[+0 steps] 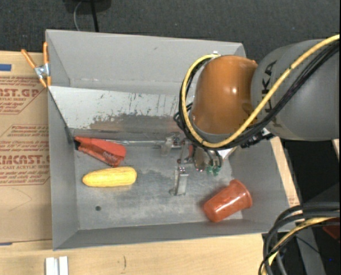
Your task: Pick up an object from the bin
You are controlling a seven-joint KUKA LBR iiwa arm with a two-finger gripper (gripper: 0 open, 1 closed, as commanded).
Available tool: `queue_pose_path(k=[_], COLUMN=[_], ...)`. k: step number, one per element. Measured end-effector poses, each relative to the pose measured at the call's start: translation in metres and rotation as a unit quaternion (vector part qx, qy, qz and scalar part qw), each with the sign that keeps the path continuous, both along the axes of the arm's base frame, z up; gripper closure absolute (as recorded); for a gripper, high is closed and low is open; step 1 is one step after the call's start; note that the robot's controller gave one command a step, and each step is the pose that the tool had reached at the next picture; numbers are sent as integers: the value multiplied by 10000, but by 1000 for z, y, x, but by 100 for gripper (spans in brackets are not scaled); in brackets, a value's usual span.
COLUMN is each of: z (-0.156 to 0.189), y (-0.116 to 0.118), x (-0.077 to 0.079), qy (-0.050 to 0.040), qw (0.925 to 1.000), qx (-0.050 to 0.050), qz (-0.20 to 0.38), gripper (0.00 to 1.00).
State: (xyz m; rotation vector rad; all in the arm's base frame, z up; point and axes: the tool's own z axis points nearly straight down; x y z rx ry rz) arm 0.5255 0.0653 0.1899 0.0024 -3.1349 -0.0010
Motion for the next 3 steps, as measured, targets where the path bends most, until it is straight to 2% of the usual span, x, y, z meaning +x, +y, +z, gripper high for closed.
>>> queue_pose_path(k=[1,2,3], z=[4,2,-46], y=[0,41,85], x=[2,29,19], qy=[-38,-23,-59], qw=[10000,10000,9997], qx=[4,-2,9], qz=[-5,-33,240], gripper=[0,0,0])
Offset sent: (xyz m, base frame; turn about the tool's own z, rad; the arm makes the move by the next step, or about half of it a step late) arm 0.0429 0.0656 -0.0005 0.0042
